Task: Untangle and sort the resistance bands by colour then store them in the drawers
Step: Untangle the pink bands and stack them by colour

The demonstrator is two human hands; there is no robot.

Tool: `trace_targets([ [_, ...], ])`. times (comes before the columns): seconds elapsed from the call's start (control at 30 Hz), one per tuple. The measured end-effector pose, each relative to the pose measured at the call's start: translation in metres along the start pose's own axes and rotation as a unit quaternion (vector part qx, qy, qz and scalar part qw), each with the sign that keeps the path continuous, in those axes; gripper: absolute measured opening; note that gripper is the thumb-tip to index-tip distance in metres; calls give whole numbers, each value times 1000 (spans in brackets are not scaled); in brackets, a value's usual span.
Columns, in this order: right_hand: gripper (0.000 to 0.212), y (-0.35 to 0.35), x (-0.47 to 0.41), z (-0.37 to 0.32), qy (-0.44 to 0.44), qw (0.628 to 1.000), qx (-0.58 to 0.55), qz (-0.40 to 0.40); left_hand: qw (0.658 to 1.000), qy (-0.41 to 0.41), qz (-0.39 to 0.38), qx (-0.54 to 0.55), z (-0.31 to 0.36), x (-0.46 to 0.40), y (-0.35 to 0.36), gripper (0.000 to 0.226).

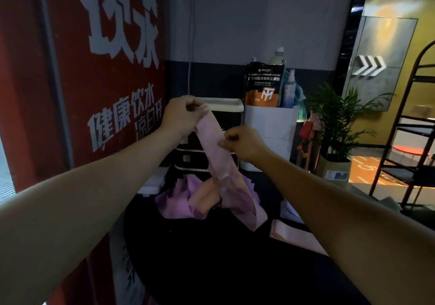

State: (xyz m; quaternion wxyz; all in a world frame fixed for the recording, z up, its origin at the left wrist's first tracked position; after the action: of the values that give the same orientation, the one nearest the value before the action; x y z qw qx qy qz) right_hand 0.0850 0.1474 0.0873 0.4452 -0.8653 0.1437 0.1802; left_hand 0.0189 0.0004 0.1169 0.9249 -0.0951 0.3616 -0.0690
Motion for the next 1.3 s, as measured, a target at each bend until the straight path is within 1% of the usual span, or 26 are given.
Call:
trace_targets([
  [0.1, 15, -11, -12, -9, -4, 999, -27, 35, 999, -11, 31, 5, 2, -9, -4, 8],
  [0.17, 15, -15, -22, -16, -16, 998, -36, 56, 998, -18, 52, 0, 2, -15, -9, 6],
  [0.23, 14, -17, -30, -20, -25, 996, -57, 71, 998, -33, 57, -8, 0, -18, -13, 7],
  [0.3, 14, -19, -35, -23, -28, 993, -69, 89, 998, -53, 45, -14, -3, -18, -16, 12],
  [0.4, 13, -25, -41, -25, -48, 990, -47, 123, 998, -64, 6, -26, -5, -15, -19, 15],
  [0.5, 12, -38, -42, -26, -69, 987, 4, 146, 996, -81, -43, 21, -1, -13, -17, 19],
  [0.53, 13, -43, -42, -24, -68, 986, 5, 153, 994, -86, -60, 38, 3, -13, -15, 22],
  [0.6, 12, -53, -39, -18, -49, 985, -31, 165, 990, -96, -86, 65, 9, -12, -10, 25],
  [0.67, 12, -62, -32, -10, -21, 985, -57, 160, 985, -109, -90, 98, 14, -11, 0, 25],
  [0.73, 16, -70, -20, -1, 5, 990, -75, 121, 979, -126, -68, 147, 21, -9, 11, 20],
  [0.8, 19, -75, -4, 6, 22, 991, -97, 91, 975, -137, -44, 170, 23, -7, 22, 16],
  [0.83, 18, -78, 4, 10, 32, 990, -108, 88, 977, -138, -40, 160, 22, -6, 29, 17],
  [0.87, 18, -81, 10, 13, 43, 988, -120, 91, 981, -136, -45, 128, 20, -5, 35, 19],
  [0.93, 19, -89, 21, 20, 62, 982, -149, 102, 987, -127, -83, 45, 18, 1, 47, 20],
  [1.0, 17, -98, 30, 24, 89, 970, -195, 117, 987, -117, -113, 11, 21, 9, 59, 17],
  [1.07, 15, -108, 37, 29, 122, 953, -239, 138, 990, -85, -113, -26, 31, 16, 69, 18],
  [1.1, 15, -113, 41, 29, 139, 946, -253, 149, 991, -69, -112, -26, 37, 18, 73, 18],
  [1.13, 15, -118, 43, 31, 153, 939, -266, 159, 991, -63, -120, -5, 44, 21, 78, 17],
  [1.2, 16, -126, 49, 31, 167, 929, -284, 169, 983, -66, -163, 55, 59, 31, 89, 17],
  [1.3, 17, -136, 59, 31, 173, 928, -272, 186, 962, -82, -230, 122, 74, 50, 109, 16],
])
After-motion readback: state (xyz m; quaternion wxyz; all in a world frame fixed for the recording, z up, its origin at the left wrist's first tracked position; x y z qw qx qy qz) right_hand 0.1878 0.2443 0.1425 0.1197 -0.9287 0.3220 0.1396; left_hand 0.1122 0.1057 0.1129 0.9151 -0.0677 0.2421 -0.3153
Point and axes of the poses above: each hand's wrist, its own x-axis away from the middle knuckle, its own y-axis out of the palm, z = x × y, the point moved 1 cm from there along -x, towards the middle knuckle, and after that the axes turned 1 degree about x, right-handed, at the moved point
